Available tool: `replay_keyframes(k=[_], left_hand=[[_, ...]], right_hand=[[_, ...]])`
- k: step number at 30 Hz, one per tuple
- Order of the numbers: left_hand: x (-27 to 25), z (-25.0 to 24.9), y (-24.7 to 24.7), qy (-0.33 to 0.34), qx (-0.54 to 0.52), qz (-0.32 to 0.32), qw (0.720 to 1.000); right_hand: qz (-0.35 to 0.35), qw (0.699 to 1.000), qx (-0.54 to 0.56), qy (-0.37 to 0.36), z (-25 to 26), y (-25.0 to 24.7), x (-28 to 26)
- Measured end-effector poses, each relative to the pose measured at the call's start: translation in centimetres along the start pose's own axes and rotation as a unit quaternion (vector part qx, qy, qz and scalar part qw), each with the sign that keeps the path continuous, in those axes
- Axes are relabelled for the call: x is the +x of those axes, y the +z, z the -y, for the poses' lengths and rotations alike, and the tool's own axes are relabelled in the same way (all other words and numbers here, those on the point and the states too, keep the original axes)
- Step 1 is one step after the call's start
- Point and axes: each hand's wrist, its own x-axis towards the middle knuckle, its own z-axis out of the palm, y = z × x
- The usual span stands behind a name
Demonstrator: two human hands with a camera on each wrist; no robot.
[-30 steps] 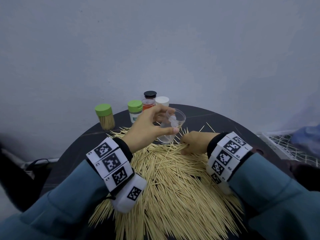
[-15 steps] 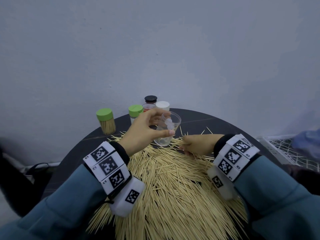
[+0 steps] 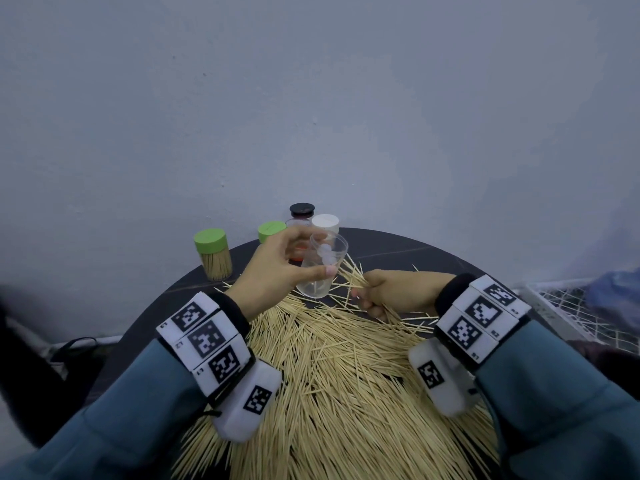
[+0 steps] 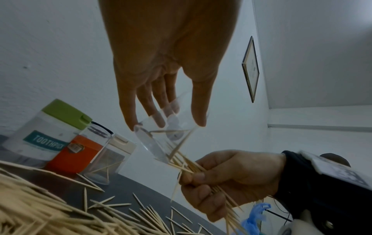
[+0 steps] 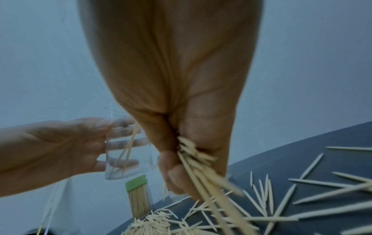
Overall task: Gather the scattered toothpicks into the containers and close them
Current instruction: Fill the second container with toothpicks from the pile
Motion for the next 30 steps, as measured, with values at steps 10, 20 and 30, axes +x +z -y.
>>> replay_keyframes(k=[10,20,30], left_hand=[[0.5,1.3,-0.7,-0.045,0.029,-0.048,0.997],[-0.2,1.2,0.2,-0.049,0.089,0.066,0.993],[-0.8,-0.2,1.3,-0.032,0.007,0.119,0.992]], right_hand=[[-0.064,0.959,0.243,-0.134,0.8,-0.8,0.4],[-0.167,0.867,0.389,-0.264,2.6,-1.6,-0.1],[-0.209,0.817,0.441,-0.309,2.8,1.0,0.6]])
